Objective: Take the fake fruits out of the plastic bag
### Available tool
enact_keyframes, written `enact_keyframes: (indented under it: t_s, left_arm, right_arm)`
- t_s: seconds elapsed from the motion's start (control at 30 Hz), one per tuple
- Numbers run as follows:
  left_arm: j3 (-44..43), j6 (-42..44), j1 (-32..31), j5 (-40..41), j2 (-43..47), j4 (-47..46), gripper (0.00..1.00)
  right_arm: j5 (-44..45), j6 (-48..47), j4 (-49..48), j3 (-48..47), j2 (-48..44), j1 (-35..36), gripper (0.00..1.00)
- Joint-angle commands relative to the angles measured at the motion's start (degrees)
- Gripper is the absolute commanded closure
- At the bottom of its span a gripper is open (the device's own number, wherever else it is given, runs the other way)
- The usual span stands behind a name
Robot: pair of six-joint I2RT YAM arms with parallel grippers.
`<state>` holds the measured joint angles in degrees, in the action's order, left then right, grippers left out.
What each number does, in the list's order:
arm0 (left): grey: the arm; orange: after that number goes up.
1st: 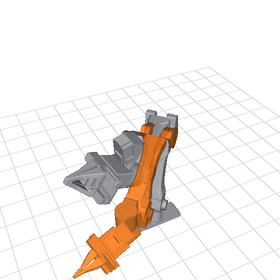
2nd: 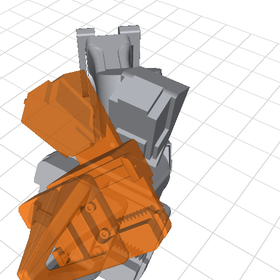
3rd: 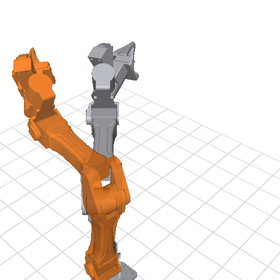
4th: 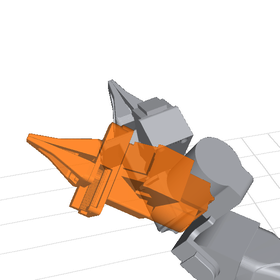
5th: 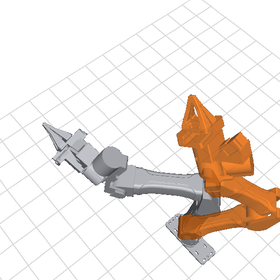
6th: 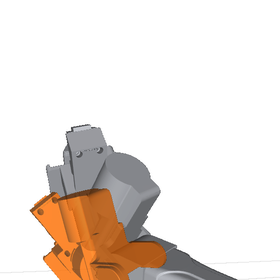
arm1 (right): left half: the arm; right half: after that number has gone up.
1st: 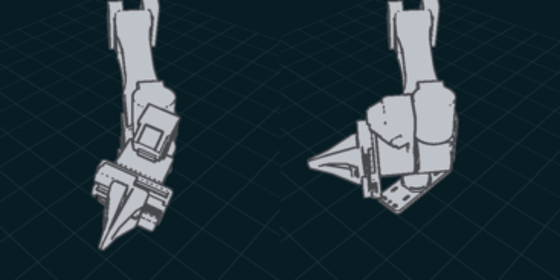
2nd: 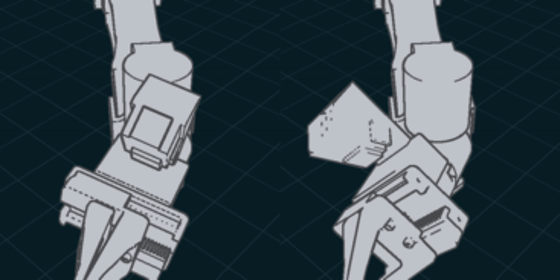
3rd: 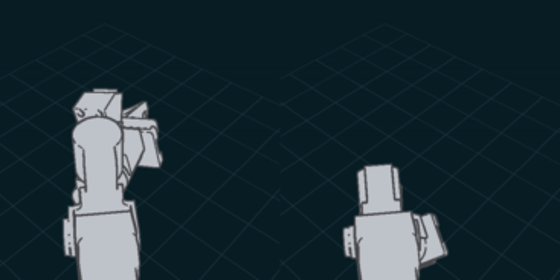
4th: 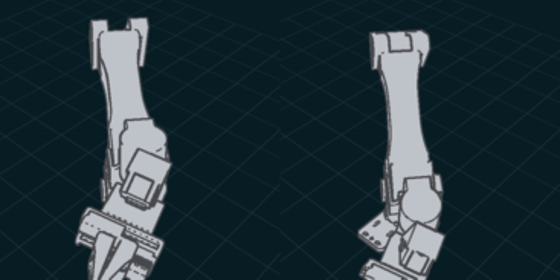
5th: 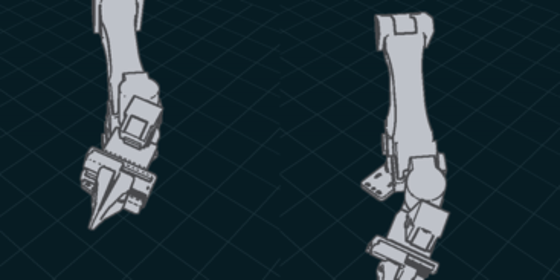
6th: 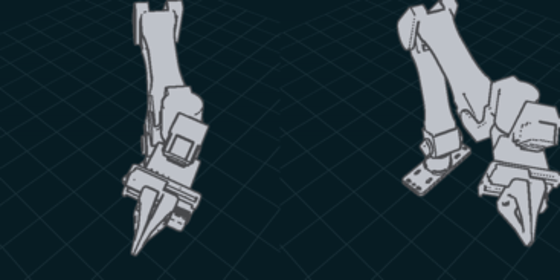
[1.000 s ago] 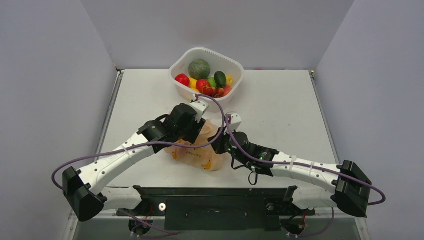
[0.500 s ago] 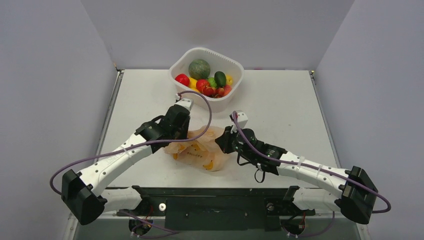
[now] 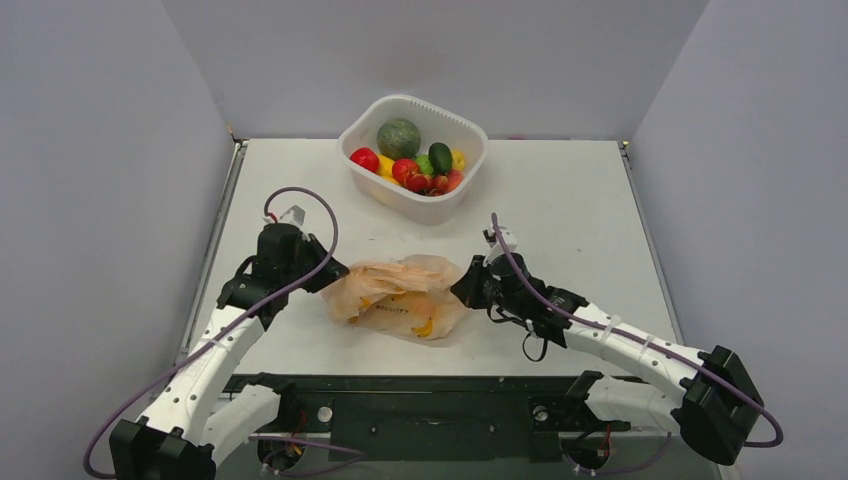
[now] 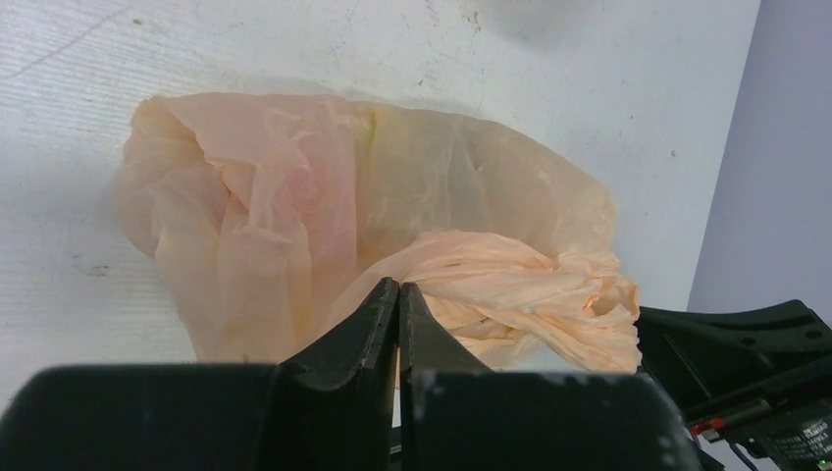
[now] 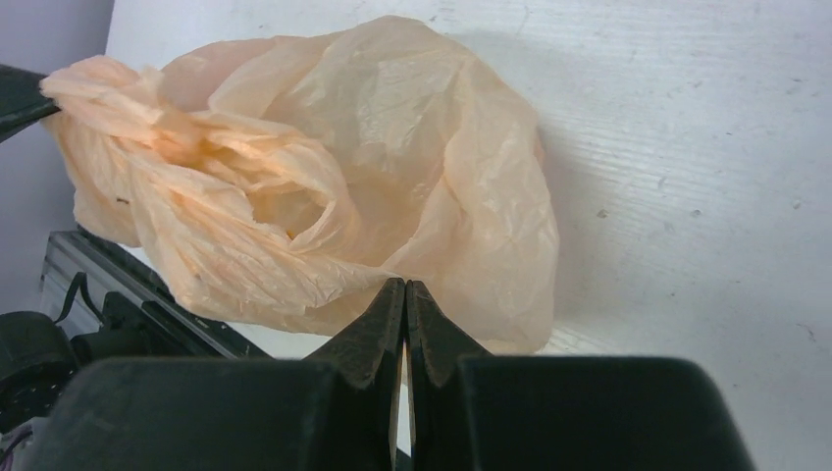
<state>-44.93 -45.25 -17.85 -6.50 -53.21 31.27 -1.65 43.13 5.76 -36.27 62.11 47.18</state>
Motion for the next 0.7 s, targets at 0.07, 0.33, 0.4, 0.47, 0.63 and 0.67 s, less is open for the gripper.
enact_keyframes:
  t_s: [0.07, 0.33, 0.4, 0.47, 0.63, 0.67]
  left_arm:
    - [2.2, 1.1, 3.4, -5.5, 4.1, -7.1, 1.0]
    - [4.6, 3.2, 4.1, -13.3, 5.9, -11.8, 1.0]
    - [5.0, 2.5, 4.1, -15.1, 5.9, -12.6, 1.0]
    - [5.9, 1.2, 4.1, -18.4, 5.7, -14.4, 1.0]
    - [7.6, -0.3, 4.1, -21.4, 6.8, -16.4, 1.0]
    - [7.7, -0.5, 4.0, -22.0, 6.9, -16.7, 1.0]
  right_arm:
    - [-1.7, -2.3, 1.1, 0.7, -1.0, -4.2, 1.0]
    - [-0.5, -6.8, 2.2, 1.1, -3.7, -4.4, 1.0]
    - [0.2, -8.5, 5.1, -1.3, -4.2, -4.5, 1.0]
    - [-0.1, -11.2, 9.5, -5.4, -4.0, -4.3, 1.0]
    - [1.5, -15.7, 16.1, -13.1, -4.5, -1.8, 0.76]
    - [3.2, -16.2, 16.5, -15.6, -4.1, -0.1, 0.71]
